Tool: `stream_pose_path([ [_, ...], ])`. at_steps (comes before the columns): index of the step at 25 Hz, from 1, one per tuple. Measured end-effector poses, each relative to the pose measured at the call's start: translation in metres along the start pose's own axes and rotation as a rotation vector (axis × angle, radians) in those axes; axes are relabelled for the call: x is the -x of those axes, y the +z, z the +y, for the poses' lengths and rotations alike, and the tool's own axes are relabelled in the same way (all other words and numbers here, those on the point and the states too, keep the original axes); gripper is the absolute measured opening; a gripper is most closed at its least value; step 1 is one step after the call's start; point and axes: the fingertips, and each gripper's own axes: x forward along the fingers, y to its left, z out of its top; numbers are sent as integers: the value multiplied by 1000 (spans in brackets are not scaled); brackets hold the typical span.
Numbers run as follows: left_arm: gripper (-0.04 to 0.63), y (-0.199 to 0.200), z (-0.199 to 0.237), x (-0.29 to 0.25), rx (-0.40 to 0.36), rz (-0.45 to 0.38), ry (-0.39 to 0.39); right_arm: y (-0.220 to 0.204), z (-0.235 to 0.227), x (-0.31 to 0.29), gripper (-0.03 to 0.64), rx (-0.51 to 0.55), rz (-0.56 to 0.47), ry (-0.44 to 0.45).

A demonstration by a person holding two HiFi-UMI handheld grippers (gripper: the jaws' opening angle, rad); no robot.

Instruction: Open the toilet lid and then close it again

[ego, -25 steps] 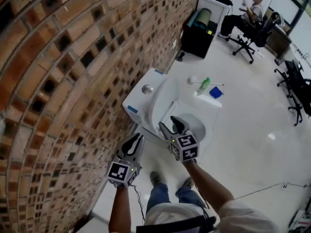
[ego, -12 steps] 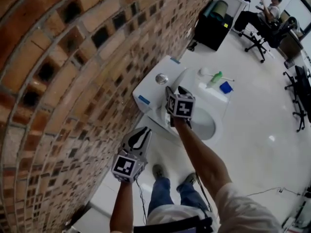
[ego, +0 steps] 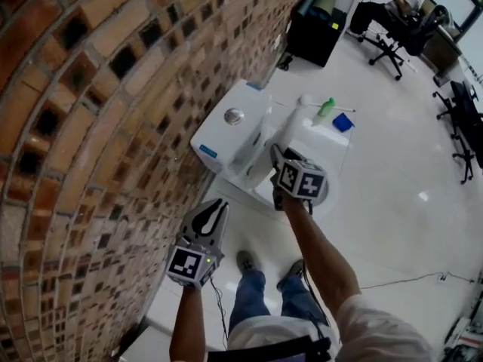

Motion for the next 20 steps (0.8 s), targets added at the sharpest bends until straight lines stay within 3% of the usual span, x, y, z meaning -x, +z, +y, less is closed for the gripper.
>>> stream_pose_path([
  [10, 46, -7, -89, -48, 11, -47, -149, -83, -157, 105, 126, -450, -84, 75],
  [17, 46, -50, -145, -83, 2, 1, -207, -182, -277, 121, 153, -706, -166, 28],
  [20, 46, -76, -161, -95, 7, 38, -209, -224, -317, 109, 166, -802, -190, 52],
])
